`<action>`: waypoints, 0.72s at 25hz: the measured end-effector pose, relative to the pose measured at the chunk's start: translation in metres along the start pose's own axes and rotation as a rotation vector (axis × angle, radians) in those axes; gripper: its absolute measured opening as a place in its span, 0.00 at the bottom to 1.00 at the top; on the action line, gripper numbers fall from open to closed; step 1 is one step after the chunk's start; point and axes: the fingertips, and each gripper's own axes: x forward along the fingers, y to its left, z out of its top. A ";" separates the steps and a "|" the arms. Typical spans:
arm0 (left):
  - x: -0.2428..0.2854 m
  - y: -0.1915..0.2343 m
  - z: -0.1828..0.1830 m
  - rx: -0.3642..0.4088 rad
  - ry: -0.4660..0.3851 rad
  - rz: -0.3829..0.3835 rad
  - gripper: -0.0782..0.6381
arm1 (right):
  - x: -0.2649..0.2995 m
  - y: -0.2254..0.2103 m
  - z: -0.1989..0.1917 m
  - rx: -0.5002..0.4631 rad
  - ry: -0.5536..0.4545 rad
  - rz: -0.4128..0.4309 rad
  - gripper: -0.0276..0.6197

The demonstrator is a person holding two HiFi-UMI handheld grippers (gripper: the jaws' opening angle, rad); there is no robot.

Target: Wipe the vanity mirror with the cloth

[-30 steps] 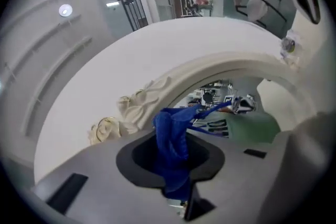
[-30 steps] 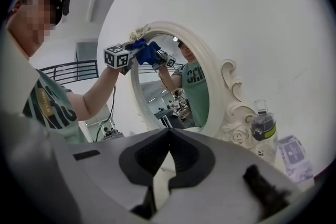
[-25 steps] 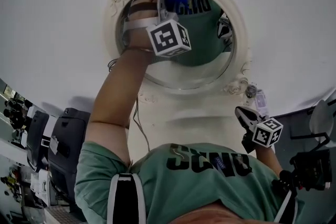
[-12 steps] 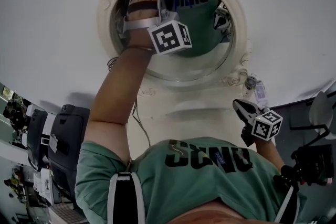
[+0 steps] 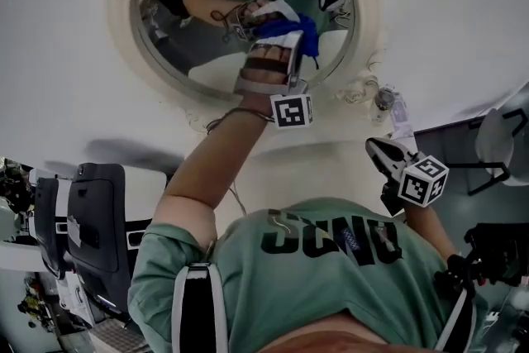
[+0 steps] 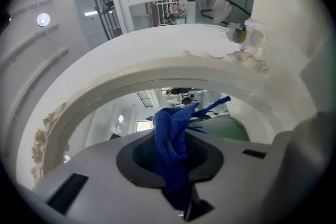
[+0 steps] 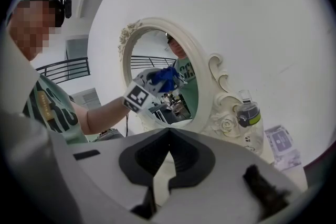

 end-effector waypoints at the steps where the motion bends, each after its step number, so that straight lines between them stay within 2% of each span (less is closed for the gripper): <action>1: -0.001 -0.034 0.007 0.017 -0.011 -0.048 0.21 | -0.002 -0.003 -0.001 0.003 0.004 -0.011 0.05; 5: -0.008 -0.151 0.023 0.114 -0.050 -0.217 0.22 | -0.014 -0.011 -0.004 0.009 0.011 -0.053 0.05; 8: -0.018 -0.214 0.029 0.073 -0.065 -0.342 0.22 | -0.021 -0.016 -0.008 0.013 0.017 -0.082 0.05; 10: -0.018 -0.222 0.023 0.095 -0.033 -0.320 0.21 | -0.024 -0.020 -0.011 0.020 0.025 -0.098 0.05; 12: -0.016 -0.220 0.019 0.080 -0.021 -0.309 0.21 | -0.025 -0.021 -0.012 0.018 0.040 -0.108 0.05; 15: -0.013 -0.223 0.022 0.004 -0.037 -0.323 0.21 | -0.022 -0.019 -0.009 0.006 0.050 -0.112 0.05; 18: -0.015 -0.231 0.028 -0.089 -0.050 -0.382 0.21 | -0.019 -0.015 -0.003 -0.024 0.047 -0.103 0.05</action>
